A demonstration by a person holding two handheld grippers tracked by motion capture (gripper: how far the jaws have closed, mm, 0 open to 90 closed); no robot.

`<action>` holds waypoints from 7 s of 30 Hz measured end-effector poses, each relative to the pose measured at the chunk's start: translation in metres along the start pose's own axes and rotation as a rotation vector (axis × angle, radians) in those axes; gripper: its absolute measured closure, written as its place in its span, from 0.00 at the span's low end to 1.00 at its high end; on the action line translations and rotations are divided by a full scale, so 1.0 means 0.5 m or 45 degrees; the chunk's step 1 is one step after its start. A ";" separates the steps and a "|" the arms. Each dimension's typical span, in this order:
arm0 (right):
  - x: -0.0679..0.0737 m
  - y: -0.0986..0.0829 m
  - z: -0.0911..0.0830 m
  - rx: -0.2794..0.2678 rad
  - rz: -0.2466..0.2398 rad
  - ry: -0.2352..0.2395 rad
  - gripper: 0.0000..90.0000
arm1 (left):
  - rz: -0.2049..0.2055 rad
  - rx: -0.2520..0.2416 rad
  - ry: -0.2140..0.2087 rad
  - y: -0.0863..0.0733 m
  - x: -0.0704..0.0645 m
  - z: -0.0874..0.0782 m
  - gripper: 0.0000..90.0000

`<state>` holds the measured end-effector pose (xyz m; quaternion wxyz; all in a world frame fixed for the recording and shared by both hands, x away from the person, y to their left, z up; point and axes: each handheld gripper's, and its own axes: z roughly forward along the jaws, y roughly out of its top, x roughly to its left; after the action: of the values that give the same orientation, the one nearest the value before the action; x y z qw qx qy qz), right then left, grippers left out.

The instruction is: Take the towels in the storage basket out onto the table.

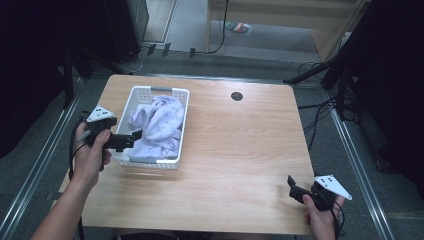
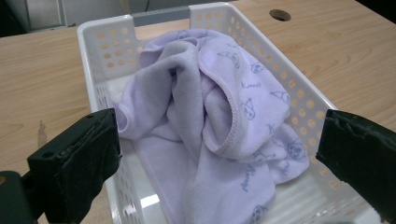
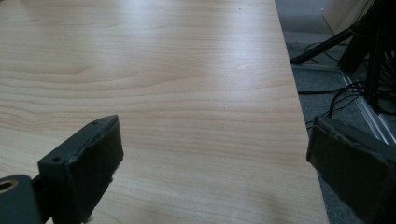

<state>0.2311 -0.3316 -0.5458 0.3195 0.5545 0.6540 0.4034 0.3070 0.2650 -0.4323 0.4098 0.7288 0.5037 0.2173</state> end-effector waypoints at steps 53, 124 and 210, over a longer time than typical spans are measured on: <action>-0.002 0.000 0.000 -0.007 0.007 0.019 0.04 | -0.125 0.394 -0.015 0.061 0.006 0.258 0.00; -0.001 0.000 0.000 -0.008 0.005 0.021 0.06 | 0.008 0.637 -0.044 0.035 -0.024 0.318 0.76; 0.008 -0.001 -0.001 -0.010 -0.047 -0.021 0.00 | 0.252 0.345 -0.149 0.365 -0.234 0.176 0.75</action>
<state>0.2296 -0.3278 -0.5459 0.3346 0.5444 0.6598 0.3955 0.4263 0.0960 -0.3222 0.3130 0.8348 0.4294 0.1442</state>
